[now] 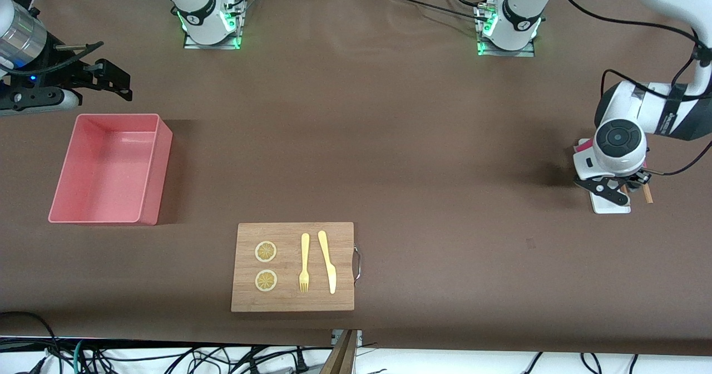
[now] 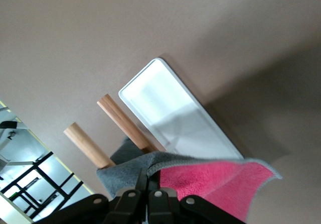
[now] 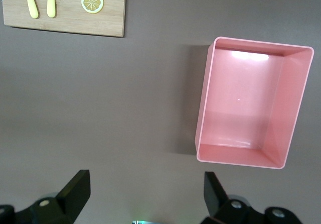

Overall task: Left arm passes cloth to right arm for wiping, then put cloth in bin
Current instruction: 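Close the left gripper on the pink cloth's grey edge, then lift the cloth with the left gripper while the right gripper reaches over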

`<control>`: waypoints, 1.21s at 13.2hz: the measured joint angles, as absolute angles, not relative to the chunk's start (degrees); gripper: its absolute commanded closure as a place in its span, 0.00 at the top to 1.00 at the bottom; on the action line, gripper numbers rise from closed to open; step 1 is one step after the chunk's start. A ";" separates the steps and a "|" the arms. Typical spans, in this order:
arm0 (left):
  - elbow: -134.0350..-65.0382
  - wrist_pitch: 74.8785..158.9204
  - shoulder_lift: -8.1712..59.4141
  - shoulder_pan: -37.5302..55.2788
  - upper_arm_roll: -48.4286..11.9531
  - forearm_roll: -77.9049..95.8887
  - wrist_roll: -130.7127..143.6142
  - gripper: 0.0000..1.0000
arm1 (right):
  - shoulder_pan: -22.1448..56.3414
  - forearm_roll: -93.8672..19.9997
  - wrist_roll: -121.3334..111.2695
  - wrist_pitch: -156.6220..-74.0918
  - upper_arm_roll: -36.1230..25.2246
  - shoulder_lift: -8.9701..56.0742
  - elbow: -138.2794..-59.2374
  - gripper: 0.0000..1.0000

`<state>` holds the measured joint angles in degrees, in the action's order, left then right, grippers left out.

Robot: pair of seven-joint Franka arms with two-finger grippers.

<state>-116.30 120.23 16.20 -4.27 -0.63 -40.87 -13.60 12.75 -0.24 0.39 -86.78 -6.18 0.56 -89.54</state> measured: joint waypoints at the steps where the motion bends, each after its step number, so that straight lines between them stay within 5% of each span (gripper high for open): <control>1: -115.79 117.20 14.33 -4.20 -2.35 -37.56 -14.22 0.00 | 12.76 -0.33 0.35 -87.32 -6.17 0.73 -89.54 1.00; 8: -99.00 95.03 10.30 -3.58 -11.61 -7.48 -15.39 0.00 | 12.77 -0.51 0.22 -86.64 -6.06 5.00 -89.14 1.00; 16: -93.00 93.70 11.58 1.49 -12.21 33.72 -2.85 0.00 | 14.56 -15.50 -29.55 -78.29 -4.38 8.35 -89.24 1.00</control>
